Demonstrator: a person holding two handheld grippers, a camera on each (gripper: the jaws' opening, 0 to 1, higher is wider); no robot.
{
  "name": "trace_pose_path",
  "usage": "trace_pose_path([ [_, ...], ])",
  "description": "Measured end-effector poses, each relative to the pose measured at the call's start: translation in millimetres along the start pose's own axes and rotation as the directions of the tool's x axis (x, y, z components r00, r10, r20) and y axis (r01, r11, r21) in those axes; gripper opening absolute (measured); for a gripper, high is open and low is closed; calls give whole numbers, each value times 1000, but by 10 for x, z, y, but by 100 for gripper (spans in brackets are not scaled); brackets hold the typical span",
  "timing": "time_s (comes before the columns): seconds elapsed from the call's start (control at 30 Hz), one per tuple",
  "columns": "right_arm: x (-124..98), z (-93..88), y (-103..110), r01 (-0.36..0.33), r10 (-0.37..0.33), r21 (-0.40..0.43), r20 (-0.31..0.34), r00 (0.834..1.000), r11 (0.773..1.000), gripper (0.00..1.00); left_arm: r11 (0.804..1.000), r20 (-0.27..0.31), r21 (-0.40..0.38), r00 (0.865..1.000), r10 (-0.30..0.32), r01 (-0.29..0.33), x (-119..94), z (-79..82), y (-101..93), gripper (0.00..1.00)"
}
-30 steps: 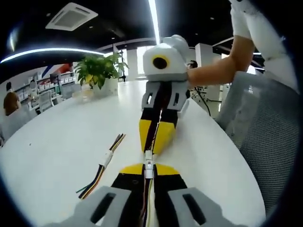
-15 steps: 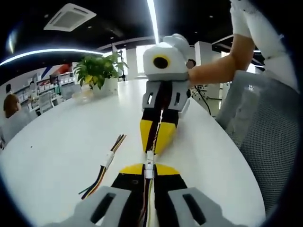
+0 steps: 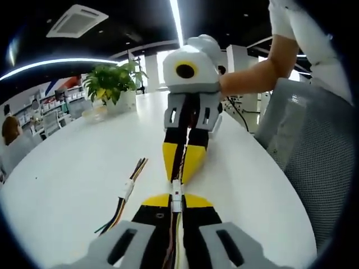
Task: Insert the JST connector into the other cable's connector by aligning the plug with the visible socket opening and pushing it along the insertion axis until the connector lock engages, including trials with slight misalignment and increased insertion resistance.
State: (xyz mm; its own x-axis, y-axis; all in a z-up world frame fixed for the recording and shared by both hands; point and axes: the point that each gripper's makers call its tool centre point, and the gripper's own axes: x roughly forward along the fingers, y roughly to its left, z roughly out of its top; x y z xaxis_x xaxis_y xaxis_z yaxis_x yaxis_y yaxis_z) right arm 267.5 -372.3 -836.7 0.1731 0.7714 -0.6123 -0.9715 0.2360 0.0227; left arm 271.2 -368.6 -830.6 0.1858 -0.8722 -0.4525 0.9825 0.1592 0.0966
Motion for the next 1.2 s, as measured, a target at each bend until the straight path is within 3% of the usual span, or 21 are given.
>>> trace_pose_path([
  [0.37,34,-69,32,-4,2,-36,-51,999,999,2,1000,-27,-5,1000,-5,5,44,-75,-6,0],
  [1.2,54,-71,8,-6,5,-25,-43,999,1000,2,1000,-25,5,1000,-5,5,38,-72,7,0],
])
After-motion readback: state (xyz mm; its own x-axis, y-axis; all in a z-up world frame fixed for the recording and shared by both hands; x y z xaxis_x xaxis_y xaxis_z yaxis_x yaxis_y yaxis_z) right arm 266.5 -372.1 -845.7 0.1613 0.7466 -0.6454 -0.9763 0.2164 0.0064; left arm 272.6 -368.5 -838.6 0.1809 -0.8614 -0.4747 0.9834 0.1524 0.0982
